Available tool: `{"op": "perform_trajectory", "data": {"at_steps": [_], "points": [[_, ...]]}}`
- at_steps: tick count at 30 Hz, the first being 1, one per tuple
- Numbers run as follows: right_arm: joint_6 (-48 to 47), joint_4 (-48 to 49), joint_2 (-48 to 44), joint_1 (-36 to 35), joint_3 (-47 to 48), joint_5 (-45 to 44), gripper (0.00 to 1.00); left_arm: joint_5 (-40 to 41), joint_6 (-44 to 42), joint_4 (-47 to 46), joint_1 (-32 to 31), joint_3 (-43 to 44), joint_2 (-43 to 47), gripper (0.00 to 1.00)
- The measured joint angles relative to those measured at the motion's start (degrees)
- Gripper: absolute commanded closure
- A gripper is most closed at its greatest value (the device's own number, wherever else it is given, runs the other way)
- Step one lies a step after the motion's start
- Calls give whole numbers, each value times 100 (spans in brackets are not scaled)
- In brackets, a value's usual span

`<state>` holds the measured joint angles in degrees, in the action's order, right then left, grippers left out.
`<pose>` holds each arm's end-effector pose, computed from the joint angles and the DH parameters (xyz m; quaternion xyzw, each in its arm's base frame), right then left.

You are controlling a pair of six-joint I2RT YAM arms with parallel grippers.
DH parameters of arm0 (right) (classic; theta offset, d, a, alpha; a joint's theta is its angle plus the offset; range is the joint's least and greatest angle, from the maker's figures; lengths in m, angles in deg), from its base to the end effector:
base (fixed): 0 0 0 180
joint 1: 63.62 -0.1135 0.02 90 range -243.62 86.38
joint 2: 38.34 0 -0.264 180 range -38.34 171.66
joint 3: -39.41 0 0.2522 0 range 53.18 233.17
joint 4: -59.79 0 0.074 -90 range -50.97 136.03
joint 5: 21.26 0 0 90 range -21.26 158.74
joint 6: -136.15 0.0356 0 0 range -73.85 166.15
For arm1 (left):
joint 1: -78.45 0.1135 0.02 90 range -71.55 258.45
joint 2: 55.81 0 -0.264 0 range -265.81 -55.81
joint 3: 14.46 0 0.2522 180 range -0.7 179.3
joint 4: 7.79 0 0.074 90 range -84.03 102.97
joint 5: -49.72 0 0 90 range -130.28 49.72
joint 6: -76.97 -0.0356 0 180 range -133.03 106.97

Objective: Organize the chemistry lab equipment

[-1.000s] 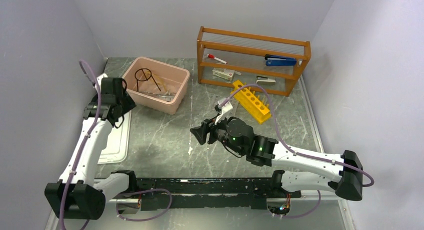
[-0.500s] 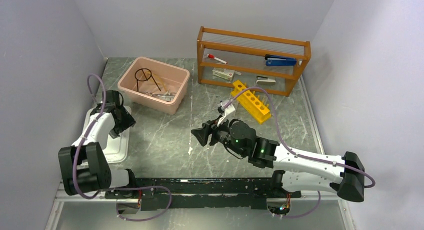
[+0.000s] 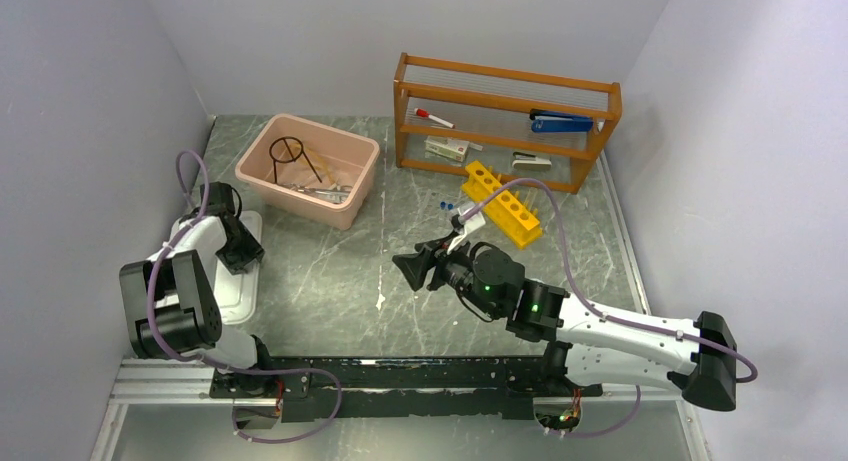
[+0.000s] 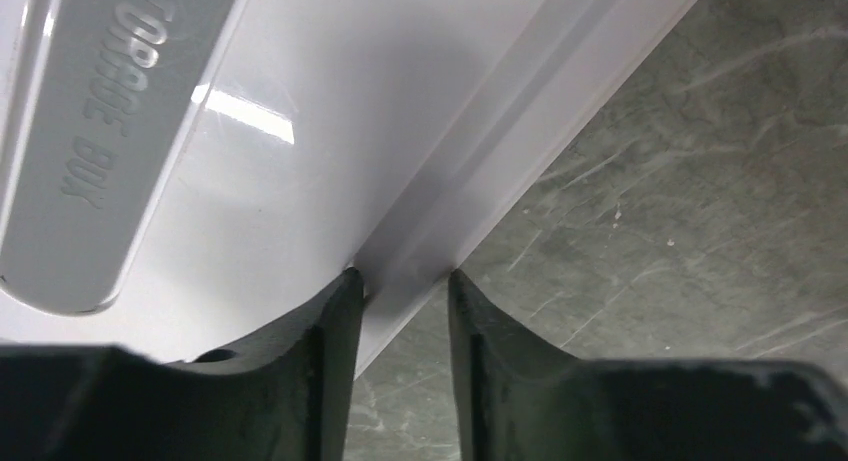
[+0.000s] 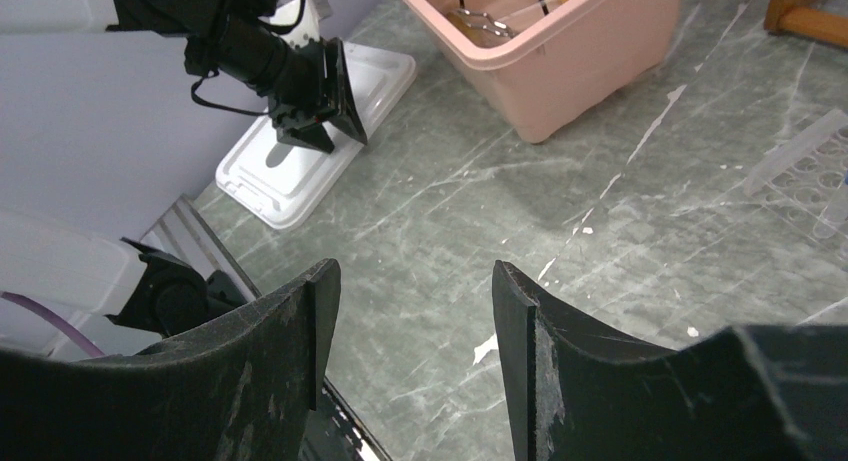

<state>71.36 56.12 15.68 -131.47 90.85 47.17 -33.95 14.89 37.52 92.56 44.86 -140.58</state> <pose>0.0963 0.2019 0.3041 -0.1496 0.7268 0.3800 0.5522 0.2509 0.0671 0.1648 -0.3616 0.9156 0.0340 0.1722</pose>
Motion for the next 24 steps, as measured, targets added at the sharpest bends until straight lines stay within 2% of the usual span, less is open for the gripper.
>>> {"op": "perform_trajectory", "data": {"at_steps": [4, 7, 10, 14, 17, 22, 23, 24], "points": [[-26, 0, -20, 2, -22, -37, 39, -127, -11, -13, 7, 28, -11, 83], [-39, 2, -20, 4, -52, -37, 39, -400, 79, -66, 4, 15, 7, 87], [-39, 2, -20, 4, -59, -35, 39, -592, 245, -94, 7, -9, 11, 83], [-39, 2, -20, 4, -61, -35, 39, -654, 389, -146, 33, -50, 33, 67], [-39, 2, -20, 4, -63, -35, 39, -623, 428, -153, 31, -59, 28, 60], [-37, 57, 2, 4, -83, -31, 39, -461, 468, -155, -76, -61, 35, 62], [-37, 85, 26, 4, -83, -31, 39, -393, 479, -155, -114, -61, 35, 64], [-35, 98, 52, 4, -83, -26, 39, -343, 492, -155, -146, -61, 35, 71]]}}
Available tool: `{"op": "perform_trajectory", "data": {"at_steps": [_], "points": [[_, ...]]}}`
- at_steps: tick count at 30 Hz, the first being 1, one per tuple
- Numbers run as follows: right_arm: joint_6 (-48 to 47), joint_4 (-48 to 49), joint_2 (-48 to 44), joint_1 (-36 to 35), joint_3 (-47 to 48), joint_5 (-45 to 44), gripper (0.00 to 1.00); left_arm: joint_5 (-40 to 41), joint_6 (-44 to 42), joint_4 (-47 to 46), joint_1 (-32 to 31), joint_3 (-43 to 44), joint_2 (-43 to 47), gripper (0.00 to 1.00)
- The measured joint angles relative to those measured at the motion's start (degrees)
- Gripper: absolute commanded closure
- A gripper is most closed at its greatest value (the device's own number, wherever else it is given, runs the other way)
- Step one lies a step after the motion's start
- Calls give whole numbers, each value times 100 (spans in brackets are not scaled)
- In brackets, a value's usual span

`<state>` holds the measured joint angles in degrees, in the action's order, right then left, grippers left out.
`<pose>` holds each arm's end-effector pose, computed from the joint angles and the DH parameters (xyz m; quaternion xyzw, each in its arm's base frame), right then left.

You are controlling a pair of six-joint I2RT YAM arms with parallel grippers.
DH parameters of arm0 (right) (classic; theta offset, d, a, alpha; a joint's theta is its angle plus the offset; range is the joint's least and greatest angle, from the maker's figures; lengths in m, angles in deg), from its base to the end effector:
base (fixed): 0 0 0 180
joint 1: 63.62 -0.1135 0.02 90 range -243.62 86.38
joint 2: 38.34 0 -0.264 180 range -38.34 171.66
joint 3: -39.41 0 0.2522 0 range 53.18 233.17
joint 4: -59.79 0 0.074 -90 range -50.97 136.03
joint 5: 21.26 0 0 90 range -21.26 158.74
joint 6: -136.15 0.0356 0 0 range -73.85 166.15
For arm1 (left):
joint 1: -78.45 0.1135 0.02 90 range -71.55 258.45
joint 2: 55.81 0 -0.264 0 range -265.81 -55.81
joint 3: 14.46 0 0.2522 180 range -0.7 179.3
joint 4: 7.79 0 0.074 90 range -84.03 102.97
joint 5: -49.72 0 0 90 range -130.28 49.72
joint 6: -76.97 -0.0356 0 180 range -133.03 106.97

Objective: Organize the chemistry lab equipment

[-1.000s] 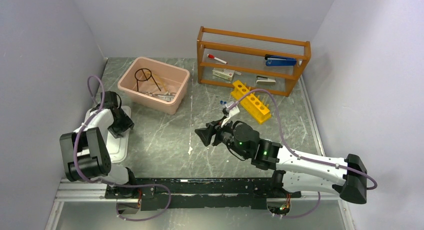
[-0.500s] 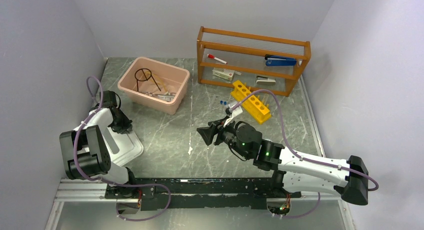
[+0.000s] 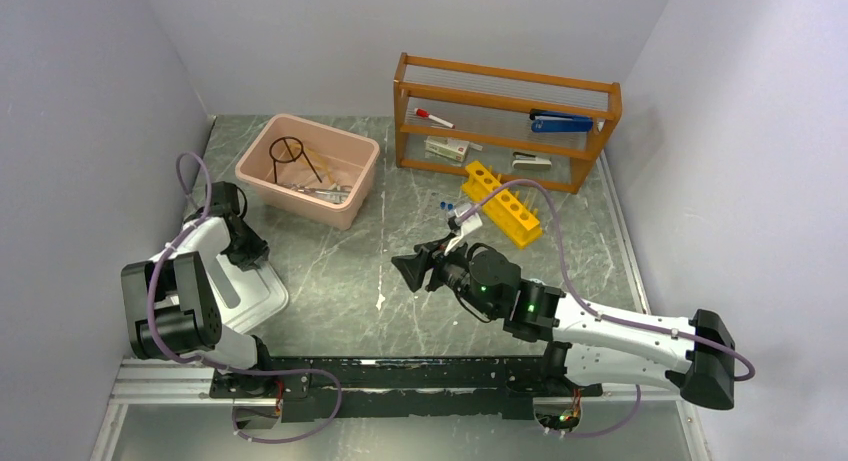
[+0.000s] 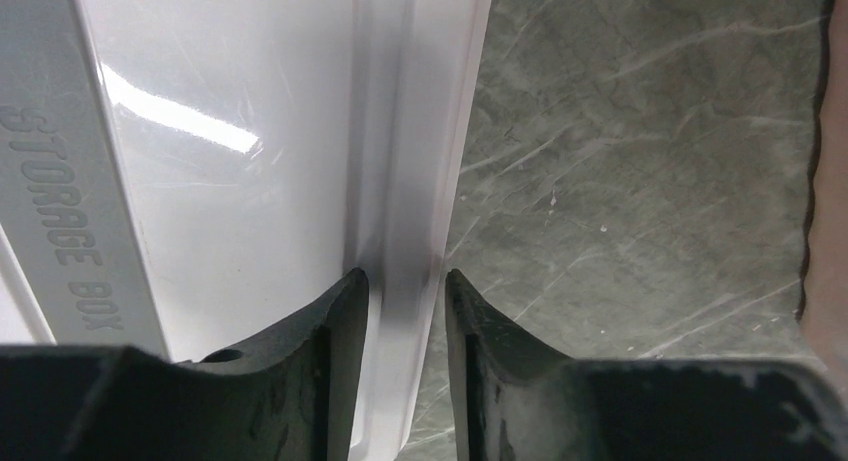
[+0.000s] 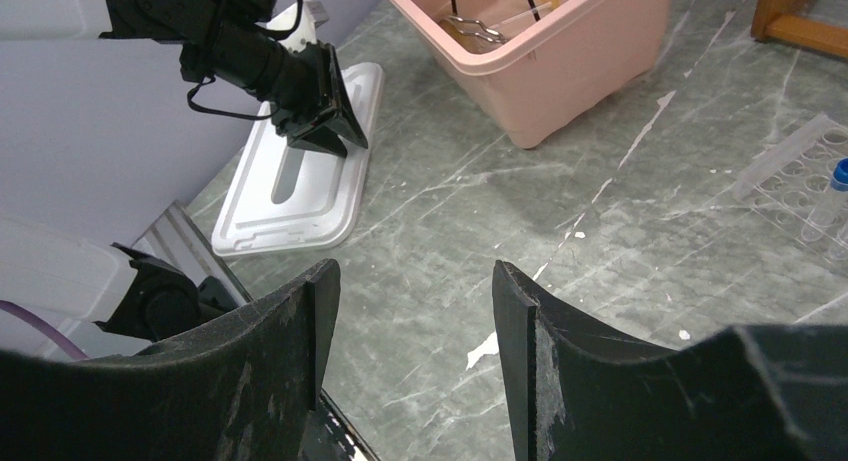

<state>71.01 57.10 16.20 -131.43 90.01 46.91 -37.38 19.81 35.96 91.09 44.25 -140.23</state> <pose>0.0972 0.2031 0.2988 -0.1513 0.7285 0.3747 0.5532 0.2533 0.0587 0.1643 -0.3844 0.9055 -0.0067 0.1798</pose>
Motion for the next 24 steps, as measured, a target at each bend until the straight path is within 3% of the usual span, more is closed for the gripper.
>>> {"op": "perform_trajectory", "data": {"at_steps": [2, 8, 17, 24], "points": [[2, 17, 68, 0, 0, 0, 39, 144, 11, 11, -70, 0, -13, 84], [66, 87, 197, 0, -48, 17, 39, 286, 4, 116, -251, 142, -151, 94], [197, 157, 444, 4, -101, 98, 39, 407, 92, 197, -361, 44, 66, 95], [531, 155, 1233, 26, -15, 459, 39, -7, 402, 520, -387, -243, 1294, 95]]}}
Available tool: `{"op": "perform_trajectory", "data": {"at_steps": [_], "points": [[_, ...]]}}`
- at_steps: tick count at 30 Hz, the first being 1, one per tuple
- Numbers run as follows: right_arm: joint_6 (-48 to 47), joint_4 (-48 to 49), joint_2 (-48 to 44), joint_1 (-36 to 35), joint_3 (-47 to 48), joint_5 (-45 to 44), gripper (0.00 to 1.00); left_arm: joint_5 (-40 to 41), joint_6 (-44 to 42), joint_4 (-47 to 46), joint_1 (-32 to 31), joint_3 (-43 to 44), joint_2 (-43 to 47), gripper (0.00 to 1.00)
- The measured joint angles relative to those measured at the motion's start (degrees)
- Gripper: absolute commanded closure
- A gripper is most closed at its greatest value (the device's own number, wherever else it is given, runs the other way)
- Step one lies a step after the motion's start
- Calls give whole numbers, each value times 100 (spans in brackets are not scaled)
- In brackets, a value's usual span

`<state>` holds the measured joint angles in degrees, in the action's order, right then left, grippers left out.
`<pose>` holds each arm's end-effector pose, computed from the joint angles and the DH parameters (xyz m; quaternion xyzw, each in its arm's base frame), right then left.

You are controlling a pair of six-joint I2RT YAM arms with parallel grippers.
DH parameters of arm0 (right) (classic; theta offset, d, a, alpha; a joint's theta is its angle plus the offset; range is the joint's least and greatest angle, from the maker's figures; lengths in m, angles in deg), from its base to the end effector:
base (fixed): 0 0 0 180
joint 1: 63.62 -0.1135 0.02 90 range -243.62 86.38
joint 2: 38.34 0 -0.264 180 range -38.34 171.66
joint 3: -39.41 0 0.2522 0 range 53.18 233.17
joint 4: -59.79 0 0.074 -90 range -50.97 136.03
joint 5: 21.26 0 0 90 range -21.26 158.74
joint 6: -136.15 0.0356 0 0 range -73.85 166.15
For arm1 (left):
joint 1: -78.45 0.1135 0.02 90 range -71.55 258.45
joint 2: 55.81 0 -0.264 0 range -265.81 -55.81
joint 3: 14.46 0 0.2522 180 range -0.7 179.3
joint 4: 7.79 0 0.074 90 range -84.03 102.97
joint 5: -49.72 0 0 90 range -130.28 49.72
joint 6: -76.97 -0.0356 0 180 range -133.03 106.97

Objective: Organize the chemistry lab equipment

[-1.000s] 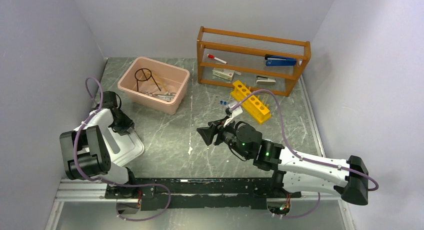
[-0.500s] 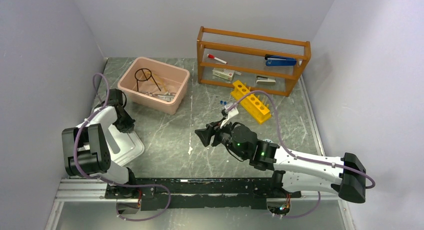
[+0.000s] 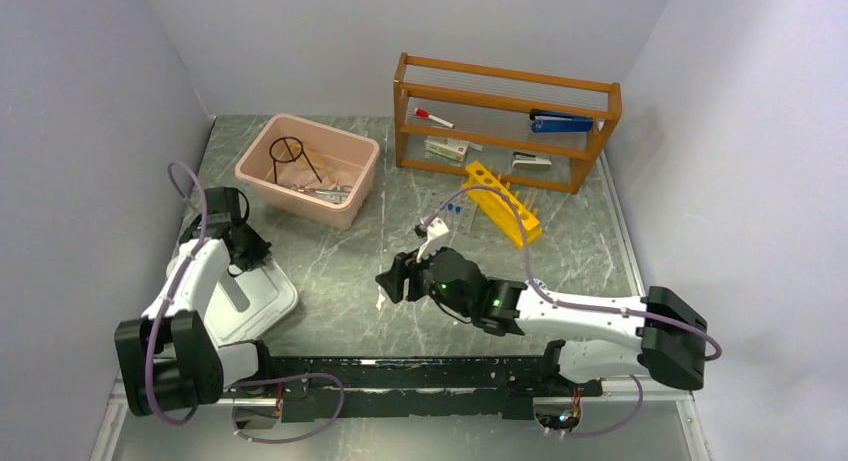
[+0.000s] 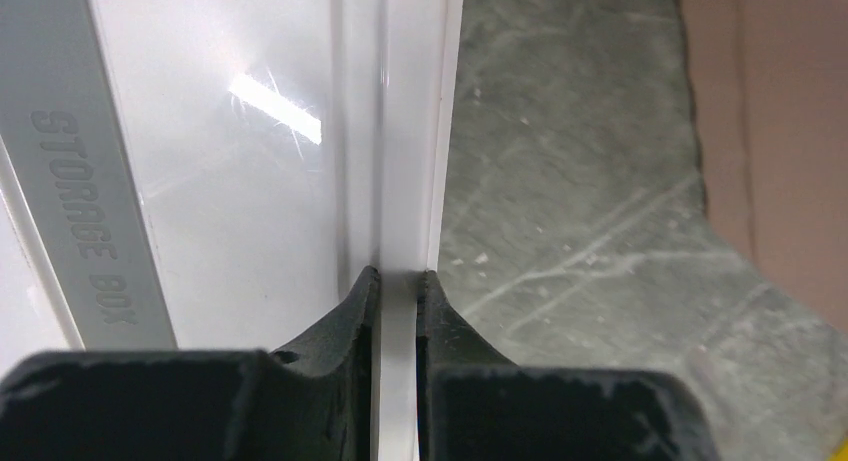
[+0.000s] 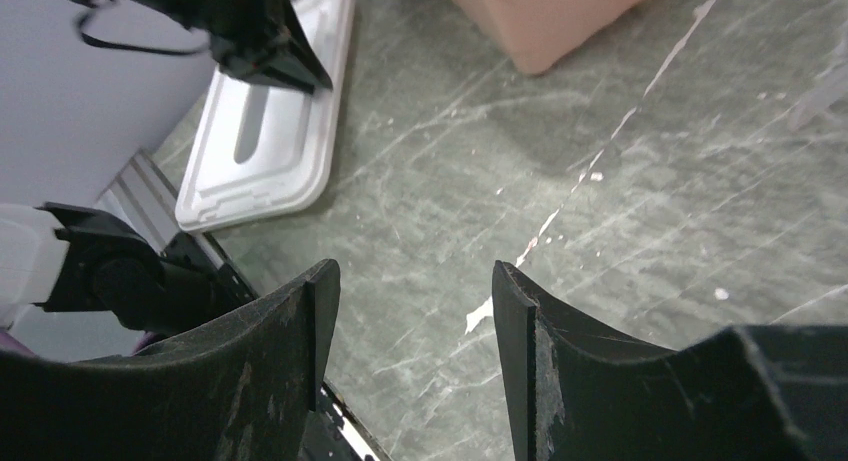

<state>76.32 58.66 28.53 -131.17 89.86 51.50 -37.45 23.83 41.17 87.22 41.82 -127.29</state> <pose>0.1095 0.2374 0.2524 -0.1717 0.7839 0.3605 0.4755 0.2243 0.0364 0.1991 -0.3829 0.8960 -0.0309 0.2227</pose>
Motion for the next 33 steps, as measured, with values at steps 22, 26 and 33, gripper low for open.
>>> {"op": "perform_trajectory", "data": {"at_steps": [22, 26, 33], "points": [[1274, 796, 3552, 11, 2376, 1878, 26, -1272, 793, -37, 0, -398, 1252, 95], [1589, 1084, 4072, 55, 2575, 2184, 29, -1488, 769, 0, 0, -391, 1250, 95], [1766, 1556, 4631, 234, 2522, 2754, 37, -1751, 645, 177, 2, -282, 1287, 95]]}}
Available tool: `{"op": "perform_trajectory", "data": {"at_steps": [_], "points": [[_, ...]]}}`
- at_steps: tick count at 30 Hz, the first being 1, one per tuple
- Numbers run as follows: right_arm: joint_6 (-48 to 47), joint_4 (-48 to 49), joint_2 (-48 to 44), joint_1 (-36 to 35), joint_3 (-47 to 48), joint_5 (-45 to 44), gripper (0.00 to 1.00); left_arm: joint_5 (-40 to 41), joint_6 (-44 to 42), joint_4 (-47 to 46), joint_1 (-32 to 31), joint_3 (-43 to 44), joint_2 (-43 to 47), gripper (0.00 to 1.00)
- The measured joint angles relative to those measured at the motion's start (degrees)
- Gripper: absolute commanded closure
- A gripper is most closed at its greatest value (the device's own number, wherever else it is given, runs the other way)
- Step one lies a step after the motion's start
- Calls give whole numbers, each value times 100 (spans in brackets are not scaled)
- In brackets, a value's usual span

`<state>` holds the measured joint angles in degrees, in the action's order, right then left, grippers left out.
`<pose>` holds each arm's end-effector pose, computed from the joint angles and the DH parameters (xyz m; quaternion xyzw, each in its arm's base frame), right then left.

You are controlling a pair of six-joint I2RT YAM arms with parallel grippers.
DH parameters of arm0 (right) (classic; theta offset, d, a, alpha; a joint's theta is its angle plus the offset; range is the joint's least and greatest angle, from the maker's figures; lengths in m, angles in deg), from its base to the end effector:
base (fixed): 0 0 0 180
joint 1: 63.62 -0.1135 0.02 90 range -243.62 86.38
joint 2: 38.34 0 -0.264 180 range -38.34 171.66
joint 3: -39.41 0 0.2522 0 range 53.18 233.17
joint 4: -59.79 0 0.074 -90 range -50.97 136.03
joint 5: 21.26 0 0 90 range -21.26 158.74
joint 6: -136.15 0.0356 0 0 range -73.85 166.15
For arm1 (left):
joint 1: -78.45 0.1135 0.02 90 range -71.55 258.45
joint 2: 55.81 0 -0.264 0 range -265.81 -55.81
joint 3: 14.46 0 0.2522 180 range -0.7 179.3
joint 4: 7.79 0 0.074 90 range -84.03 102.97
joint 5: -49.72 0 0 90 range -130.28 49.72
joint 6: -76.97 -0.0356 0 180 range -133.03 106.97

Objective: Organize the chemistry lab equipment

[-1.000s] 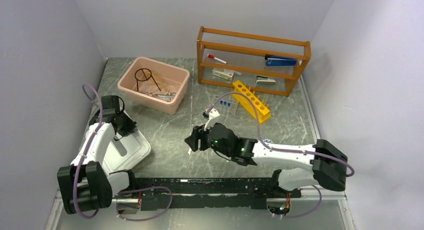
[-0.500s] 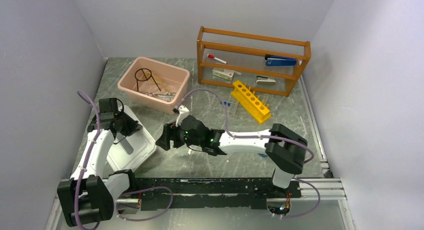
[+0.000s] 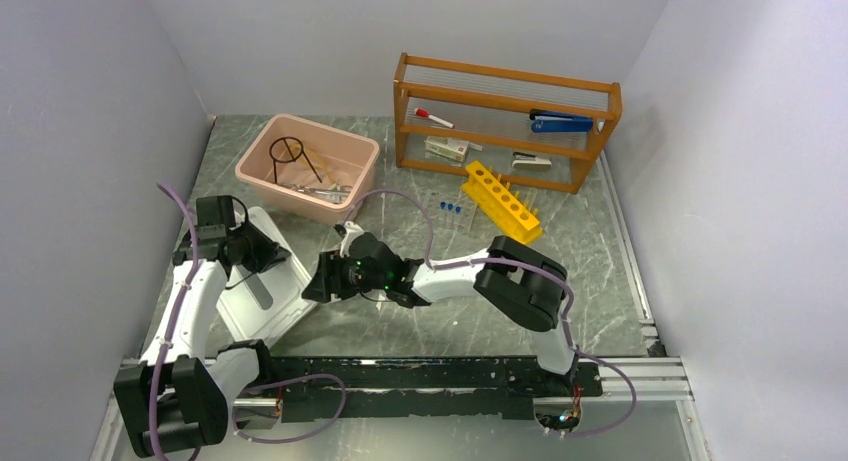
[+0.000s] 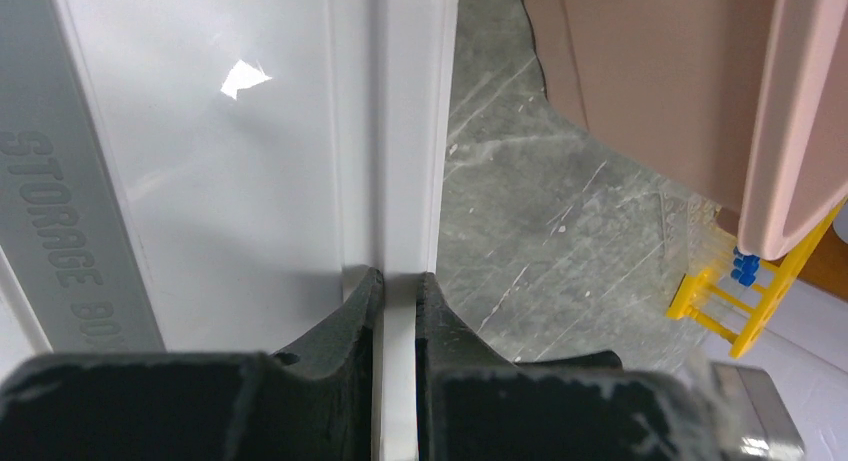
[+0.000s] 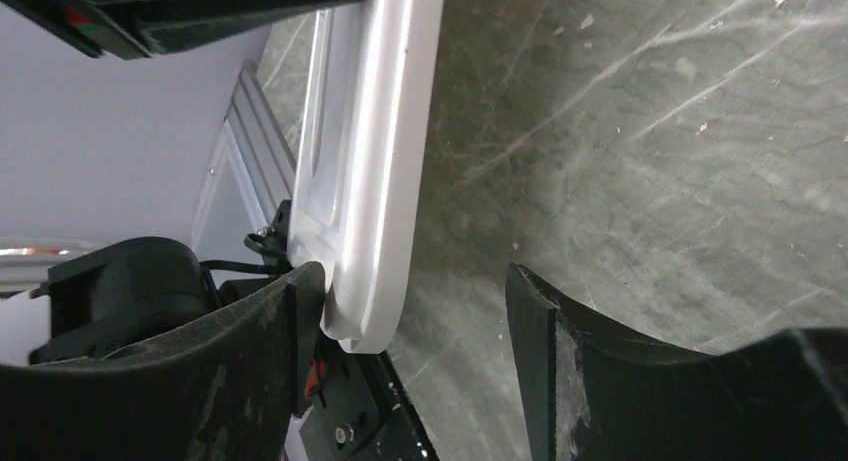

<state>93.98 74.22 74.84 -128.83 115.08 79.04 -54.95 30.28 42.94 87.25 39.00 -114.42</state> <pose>0.1721 0.3878 0.1599 -0.1745 0.8139 0.4993 0.2405 0.1936 0.0208 0.2264 -0.3828 0.8683 -0.2029 0.2417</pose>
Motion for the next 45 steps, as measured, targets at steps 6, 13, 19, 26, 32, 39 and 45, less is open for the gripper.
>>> {"op": "perform_trajectory", "data": {"at_steps": [6, 13, 19, 26, 32, 39, 45], "points": [[164, 553, 48, 0, 2, 422, 68, -129, -4, 109, 0, 0, 140, 95], [608, 872, 245, 164, 2, 809, 97, -81, -90, 216, 26, 166, 348, 90], [498, 1113, 229, 199, 59, 999, 100, 116, -330, 614, 26, 570, 483, 62], [46, 844, -199, 192, 83, 1224, 100, 529, -824, 916, 26, 1460, 673, 32], [-267, 317, -793, 321, 262, 1290, 100, 590, -1276, 1095, 26, 2404, 636, 19], [-160, -76, -1281, 922, 396, 1436, 100, -46, -1679, 1137, 11, 3445, 267, 18], [203, -223, -1707, 1679, 361, 1641, 100, -861, -1827, 1027, -107, 3674, 201, 20]]}}
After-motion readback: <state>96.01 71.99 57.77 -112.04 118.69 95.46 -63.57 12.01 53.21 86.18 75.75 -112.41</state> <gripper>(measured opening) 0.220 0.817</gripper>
